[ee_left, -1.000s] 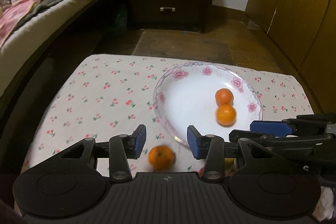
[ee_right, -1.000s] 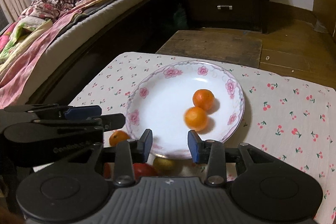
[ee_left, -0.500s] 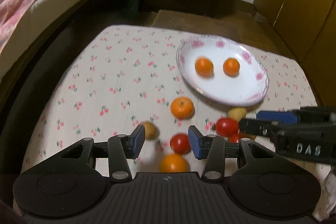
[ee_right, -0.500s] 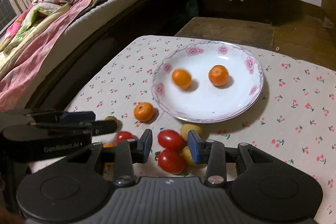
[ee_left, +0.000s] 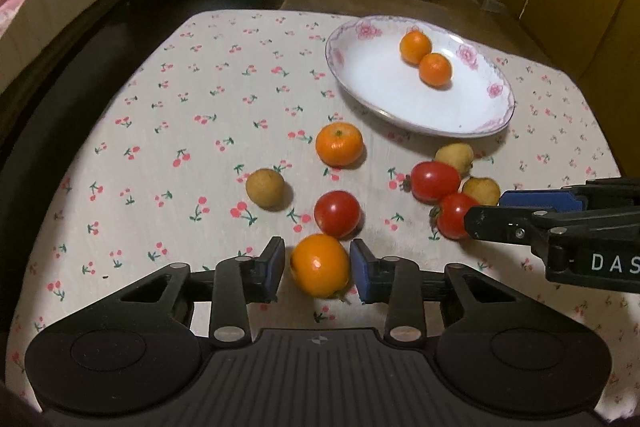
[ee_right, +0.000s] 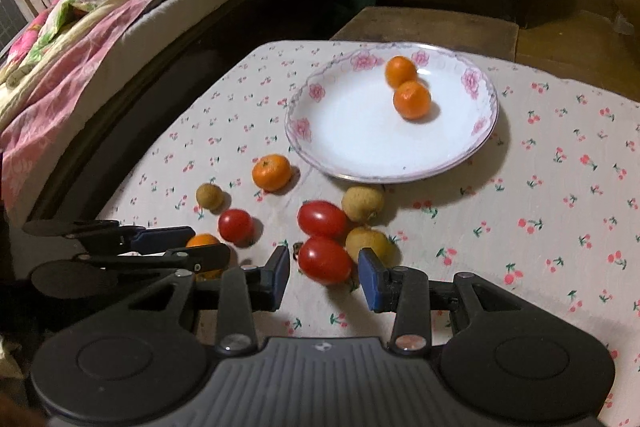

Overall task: Organize fruits
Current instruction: 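Grasp another tangerine with the left gripper while the right tool approaches a tomato, then close the right gripper on a red cherry tomato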

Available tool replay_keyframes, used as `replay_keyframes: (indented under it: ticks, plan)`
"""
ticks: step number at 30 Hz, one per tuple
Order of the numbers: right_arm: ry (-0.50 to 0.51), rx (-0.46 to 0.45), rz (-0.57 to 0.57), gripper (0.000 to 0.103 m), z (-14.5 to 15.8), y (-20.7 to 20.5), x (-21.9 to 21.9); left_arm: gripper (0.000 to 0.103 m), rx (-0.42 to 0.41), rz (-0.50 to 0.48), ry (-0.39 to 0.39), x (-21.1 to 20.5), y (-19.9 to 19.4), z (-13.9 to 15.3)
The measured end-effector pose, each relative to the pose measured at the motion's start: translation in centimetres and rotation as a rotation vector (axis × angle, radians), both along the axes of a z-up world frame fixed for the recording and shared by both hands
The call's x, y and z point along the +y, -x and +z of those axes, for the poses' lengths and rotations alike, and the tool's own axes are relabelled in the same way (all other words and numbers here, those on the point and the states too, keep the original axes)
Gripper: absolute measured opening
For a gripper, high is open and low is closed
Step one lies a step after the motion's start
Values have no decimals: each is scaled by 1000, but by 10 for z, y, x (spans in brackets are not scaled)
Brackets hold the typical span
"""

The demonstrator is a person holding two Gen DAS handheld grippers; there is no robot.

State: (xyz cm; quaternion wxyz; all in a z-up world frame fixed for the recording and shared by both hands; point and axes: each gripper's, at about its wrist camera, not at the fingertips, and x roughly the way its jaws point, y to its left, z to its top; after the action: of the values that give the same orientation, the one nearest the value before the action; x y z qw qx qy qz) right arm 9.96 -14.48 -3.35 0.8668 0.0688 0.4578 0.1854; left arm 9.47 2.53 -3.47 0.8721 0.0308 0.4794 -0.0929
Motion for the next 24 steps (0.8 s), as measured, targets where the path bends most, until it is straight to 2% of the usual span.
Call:
replay_keyframes:
  ticks: [14, 24]
  plan:
    - [27, 13, 30, 38, -19, -12, 13, 43, -12, -3, -8, -2, 2, -6]
    - [37, -5, 48, 39, -21, -15, 18, 47, -41, -21, -33, -9, 5, -9]
